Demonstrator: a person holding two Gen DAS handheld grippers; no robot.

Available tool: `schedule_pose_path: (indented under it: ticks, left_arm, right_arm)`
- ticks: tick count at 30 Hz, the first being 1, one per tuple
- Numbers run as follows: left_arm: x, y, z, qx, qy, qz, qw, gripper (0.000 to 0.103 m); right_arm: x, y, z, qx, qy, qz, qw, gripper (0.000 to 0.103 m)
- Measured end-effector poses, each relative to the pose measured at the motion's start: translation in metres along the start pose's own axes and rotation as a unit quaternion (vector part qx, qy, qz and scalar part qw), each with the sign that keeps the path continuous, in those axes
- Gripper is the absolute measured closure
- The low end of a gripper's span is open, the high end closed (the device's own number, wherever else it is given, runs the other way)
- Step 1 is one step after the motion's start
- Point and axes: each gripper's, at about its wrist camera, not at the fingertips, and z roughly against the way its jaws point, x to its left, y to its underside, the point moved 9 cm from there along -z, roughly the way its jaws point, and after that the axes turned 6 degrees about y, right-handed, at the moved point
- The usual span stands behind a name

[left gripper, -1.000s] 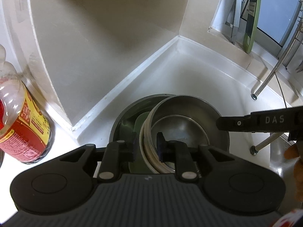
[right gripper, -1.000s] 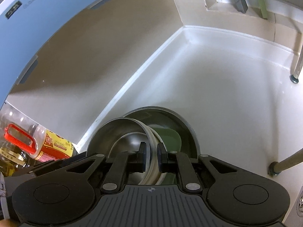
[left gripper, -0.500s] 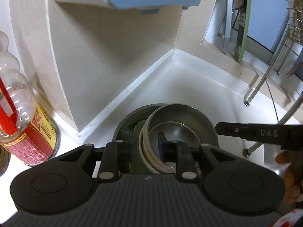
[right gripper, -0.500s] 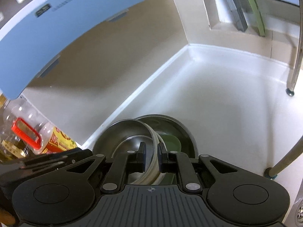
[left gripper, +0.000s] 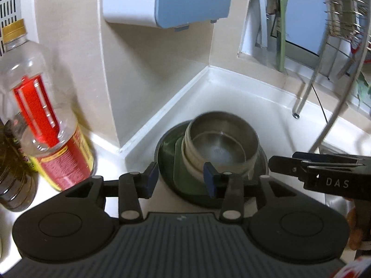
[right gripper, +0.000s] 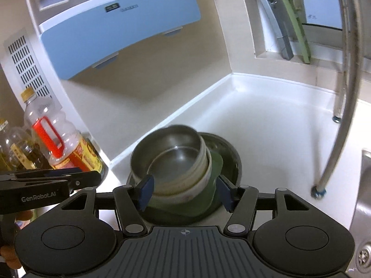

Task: Organize plates and bowls
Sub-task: 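Open both grippers to release the bowl stack, then withdraw both grippers back from the stacked dishes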

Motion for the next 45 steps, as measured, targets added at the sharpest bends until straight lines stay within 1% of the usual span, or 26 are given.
schedule_pose_path:
  ticks: [3,10,14,16,17,19,20,25,32,36,45]
  left_arm:
    - [0.001,0.012,0.011,-0.003,-0.003,-0.009,1.0,0.063]
    - [0.0,0.039,0.036,-0.002,0.004,-0.038,0.9993,0.061]
    - [-0.001,0.054,0.051,-0.002,-0.001,-0.033,0.9994,0.06]
    - [-0.003,0.061,0.059,-0.004,-0.004,-0.032,0.9995,0.057]
    - [-0.003,0.064,0.064,-0.007,-0.007,-0.031,0.9995,0.056]
    - [-0.006,0.07,0.072,-0.016,-0.014,-0.029,0.9993,0.046]
    - [-0.008,0.074,0.075,-0.018,-0.021,-0.027,0.9993,0.045]
    - [-0.017,0.089,0.086,-0.01,-0.038,0.0,0.9992,0.045]
    - [-0.041,0.113,0.097,0.0,-0.052,0.032,0.9981,0.046]
    - [-0.056,0.125,0.108,-0.003,-0.062,0.038,0.9973,0.046]
    - [-0.089,0.152,0.126,0.004,-0.069,0.044,0.9966,0.046]
  right_arm:
    - [0.005,0.011,0.013,-0.012,0.015,0.003,1.0,0.043]
    - [0.014,0.038,0.034,-0.02,0.04,0.007,0.999,0.043]
    - [0.021,0.052,0.045,-0.03,0.055,0.037,0.997,0.043]
    - [0.023,0.059,0.048,-0.029,0.061,0.051,0.996,0.043]
    - [0.023,0.062,0.049,-0.026,0.059,0.053,0.997,0.043]
    - [0.023,0.068,0.052,-0.019,0.051,0.052,0.997,0.043]
    - [0.022,0.071,0.053,-0.016,0.047,0.053,0.997,0.043]
    - [0.018,0.081,0.066,-0.004,0.035,0.058,0.998,0.043]
    - [0.009,0.1,0.092,0.011,0.015,0.067,0.998,0.043]
    - [0.0,0.111,0.103,0.024,0.0,0.056,0.998,0.043]
    - [-0.016,0.133,0.138,0.032,-0.009,0.053,0.998,0.043]
